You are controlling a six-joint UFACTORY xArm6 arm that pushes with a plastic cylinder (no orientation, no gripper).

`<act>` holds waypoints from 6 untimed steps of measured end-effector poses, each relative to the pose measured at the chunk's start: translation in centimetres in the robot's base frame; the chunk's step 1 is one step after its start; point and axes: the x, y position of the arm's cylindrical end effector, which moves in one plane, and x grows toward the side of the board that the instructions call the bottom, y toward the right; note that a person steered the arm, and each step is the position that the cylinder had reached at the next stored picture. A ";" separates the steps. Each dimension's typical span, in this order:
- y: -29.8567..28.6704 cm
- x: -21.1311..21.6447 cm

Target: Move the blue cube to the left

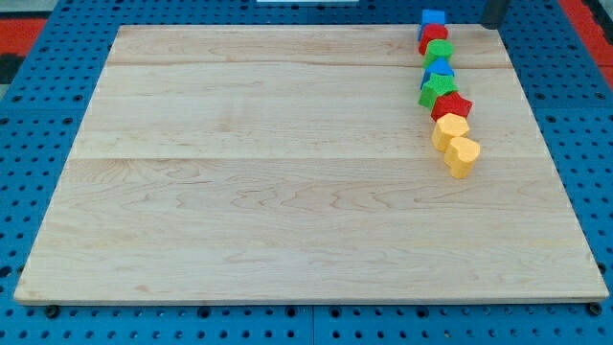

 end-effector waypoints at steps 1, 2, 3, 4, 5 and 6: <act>-6.1 0.0; -10.4 0.1; -12.6 0.0; -14.1 0.1; -14.9 0.1; -12.2 0.0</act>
